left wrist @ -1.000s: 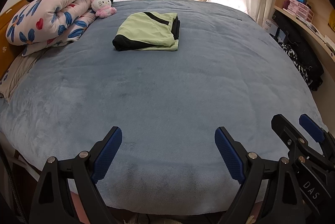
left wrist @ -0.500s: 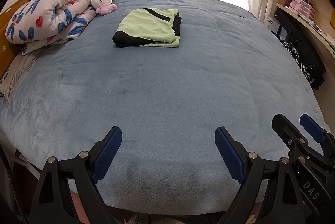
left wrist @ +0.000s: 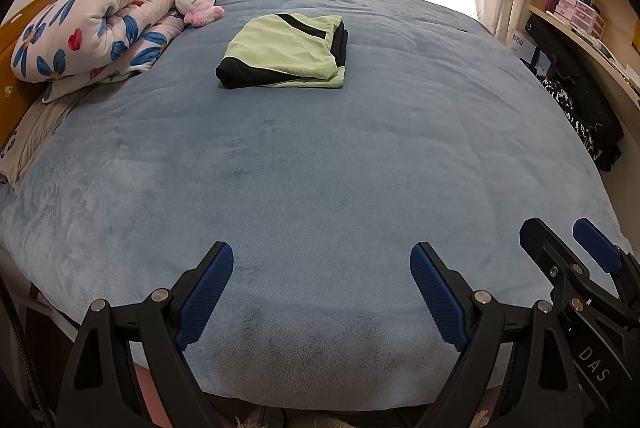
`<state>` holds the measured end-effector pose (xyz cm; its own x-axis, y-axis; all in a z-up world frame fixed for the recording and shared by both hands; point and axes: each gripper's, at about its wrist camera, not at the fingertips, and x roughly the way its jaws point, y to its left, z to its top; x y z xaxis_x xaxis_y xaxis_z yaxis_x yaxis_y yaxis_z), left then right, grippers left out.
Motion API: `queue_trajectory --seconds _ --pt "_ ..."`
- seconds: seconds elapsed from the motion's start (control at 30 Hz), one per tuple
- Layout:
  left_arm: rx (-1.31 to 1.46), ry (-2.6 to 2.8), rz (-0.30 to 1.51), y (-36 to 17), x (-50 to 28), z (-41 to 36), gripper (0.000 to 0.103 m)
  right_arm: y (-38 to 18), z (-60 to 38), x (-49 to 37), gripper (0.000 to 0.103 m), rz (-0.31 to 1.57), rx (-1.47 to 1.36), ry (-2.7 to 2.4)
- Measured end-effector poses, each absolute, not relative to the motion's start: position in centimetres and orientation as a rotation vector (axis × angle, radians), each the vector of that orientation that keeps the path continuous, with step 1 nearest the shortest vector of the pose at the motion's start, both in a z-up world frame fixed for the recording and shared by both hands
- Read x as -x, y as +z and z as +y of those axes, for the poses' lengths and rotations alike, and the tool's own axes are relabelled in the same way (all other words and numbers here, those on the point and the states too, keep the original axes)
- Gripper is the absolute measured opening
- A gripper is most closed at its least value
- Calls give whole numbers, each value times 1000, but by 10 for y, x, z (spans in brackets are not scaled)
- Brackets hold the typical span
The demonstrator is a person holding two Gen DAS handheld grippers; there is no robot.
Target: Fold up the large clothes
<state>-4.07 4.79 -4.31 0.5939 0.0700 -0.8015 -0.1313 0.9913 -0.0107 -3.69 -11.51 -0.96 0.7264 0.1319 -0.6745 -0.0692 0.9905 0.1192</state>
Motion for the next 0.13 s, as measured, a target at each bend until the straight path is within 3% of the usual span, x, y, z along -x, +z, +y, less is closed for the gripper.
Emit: queue_trajectory --seconds 0.13 --pt "72 116 929 -43 41 48 89 -9 -116 37 82 750 -86 110"
